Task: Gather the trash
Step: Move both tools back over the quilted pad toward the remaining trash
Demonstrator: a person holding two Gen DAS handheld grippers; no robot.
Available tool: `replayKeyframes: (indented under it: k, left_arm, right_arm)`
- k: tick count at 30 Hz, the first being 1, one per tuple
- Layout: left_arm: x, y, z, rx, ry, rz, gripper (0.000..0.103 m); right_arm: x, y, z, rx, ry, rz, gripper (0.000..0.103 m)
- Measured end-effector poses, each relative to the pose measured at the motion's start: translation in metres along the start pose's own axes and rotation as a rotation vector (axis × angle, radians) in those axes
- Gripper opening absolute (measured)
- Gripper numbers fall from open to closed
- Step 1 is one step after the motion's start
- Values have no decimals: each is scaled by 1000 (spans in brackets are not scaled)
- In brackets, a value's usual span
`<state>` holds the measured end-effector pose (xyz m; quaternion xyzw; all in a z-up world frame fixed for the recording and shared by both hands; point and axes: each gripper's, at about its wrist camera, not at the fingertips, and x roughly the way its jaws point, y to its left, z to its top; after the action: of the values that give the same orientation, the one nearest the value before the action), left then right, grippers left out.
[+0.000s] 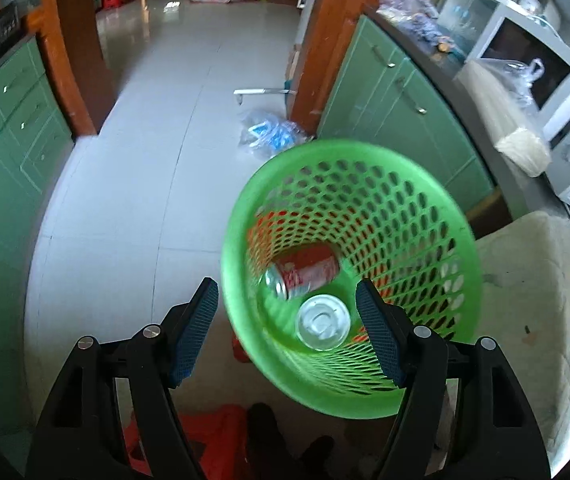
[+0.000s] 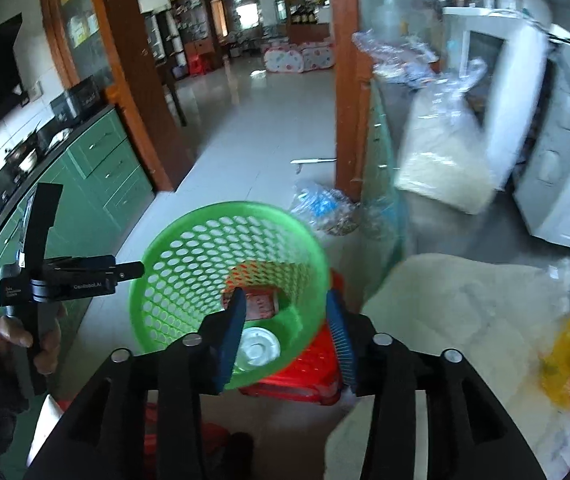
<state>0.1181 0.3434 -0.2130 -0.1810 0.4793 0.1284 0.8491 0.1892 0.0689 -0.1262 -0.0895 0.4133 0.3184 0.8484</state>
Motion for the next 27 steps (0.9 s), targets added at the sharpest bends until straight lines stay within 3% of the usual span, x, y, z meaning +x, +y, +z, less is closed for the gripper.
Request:
replayKeyframes:
  k: [8, 12, 22, 27]
  left_arm:
    - [-36, -75, 2, 120, -65, -99, 71]
    - [-50, -124, -3, 191, -83, -169, 71]
    - [-69, -243, -22, 389, -76, -331, 71]
    - [-67, -303, -33, 502, -54, -388, 71]
  right_arm:
    - [-66, -63, -44, 107, -44, -143, 53]
    - [-104, -105, -75, 171, -55, -261, 58]
    - [-181, -218, -139, 438, -83, -505, 73]
    - [-195, -255, -165, 530, -77, -546, 77]
